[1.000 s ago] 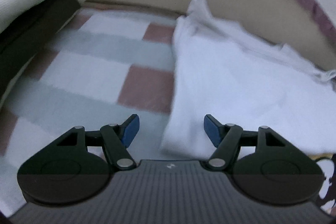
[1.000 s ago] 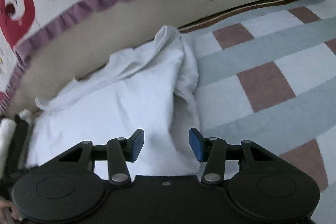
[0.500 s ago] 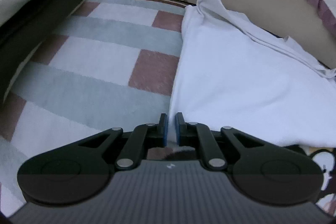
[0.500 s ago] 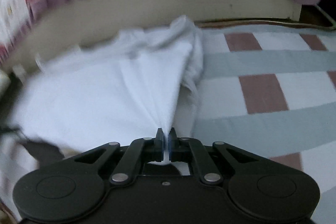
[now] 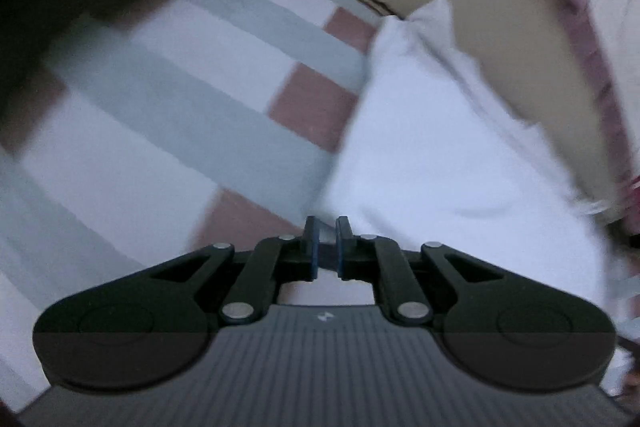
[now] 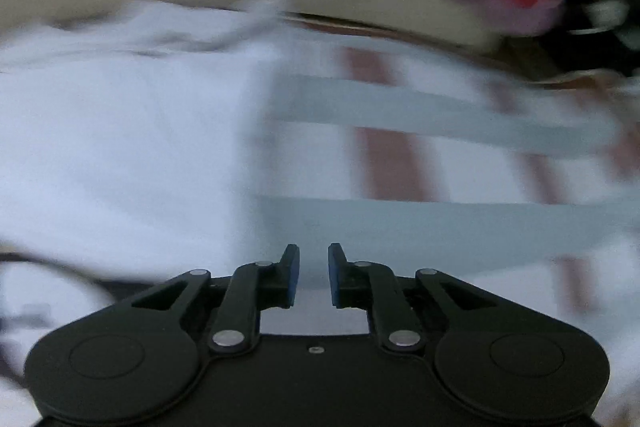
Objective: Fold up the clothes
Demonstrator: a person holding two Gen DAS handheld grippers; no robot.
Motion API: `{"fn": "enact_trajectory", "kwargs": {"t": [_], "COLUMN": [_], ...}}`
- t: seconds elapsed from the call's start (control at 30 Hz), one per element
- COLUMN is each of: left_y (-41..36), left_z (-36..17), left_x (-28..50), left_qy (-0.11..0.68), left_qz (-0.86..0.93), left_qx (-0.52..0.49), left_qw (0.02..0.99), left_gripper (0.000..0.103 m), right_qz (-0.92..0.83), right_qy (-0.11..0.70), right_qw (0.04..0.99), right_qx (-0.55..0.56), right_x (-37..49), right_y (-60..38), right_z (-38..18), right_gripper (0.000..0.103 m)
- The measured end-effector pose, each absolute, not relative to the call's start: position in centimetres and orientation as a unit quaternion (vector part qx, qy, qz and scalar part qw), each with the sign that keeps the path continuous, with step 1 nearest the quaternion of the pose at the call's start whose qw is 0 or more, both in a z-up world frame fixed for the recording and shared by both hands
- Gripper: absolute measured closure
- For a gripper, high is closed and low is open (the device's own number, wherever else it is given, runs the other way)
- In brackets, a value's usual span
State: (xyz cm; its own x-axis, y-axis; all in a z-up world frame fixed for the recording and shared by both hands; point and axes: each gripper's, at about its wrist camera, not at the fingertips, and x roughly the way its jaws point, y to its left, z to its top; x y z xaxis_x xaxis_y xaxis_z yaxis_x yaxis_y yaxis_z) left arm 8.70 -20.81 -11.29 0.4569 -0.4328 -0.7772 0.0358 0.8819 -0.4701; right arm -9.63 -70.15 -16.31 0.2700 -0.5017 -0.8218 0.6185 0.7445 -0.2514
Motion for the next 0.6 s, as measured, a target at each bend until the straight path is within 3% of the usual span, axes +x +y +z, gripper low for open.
{"fn": "enact_trajectory", "kwargs": {"t": [0.07,0.13,0.2,0.47,0.6], "left_y": [-21.3,-21.8,-22.2,-23.4,-24.2], "left_z": [-12.3,-13.3,-14.3,-15.4,-14.9], "left_x": [8.6,8.5,8.4,9.7,10.9], "left_qy": [0.509,0.516,0.522,0.481,0.455], "left_qz": [-0.154,-0.166,-0.179,-0.142,-0.122], "left_qx": [-0.228,-0.258,-0.288,-0.35,-0.325], "left_qw": [0.815,0.8,0.783,0.791,0.82], "left_gripper": [0.09,0.079,0.069,0.069,0.067], "right_qz": [-0.321,-0.262,-0.221,-0.28,-0.272], "right_qy": [0.425,0.341,0.293,0.286,0.255], "right_qw": [0.813,0.796,0.758,0.744,0.776], "right_qx": [0.238,0.425,0.539,0.535,0.509], "right_x": [-12.0,-14.4,-15.8,-14.9,-13.7], "right_y": [-71.8,-72.9,-72.3,-70.8,-70.9], "right_z": [-15.2,-15.3,-17.1,-19.9,-20.4], "right_gripper": [0.072,0.041,0.041,0.039,0.036]}}
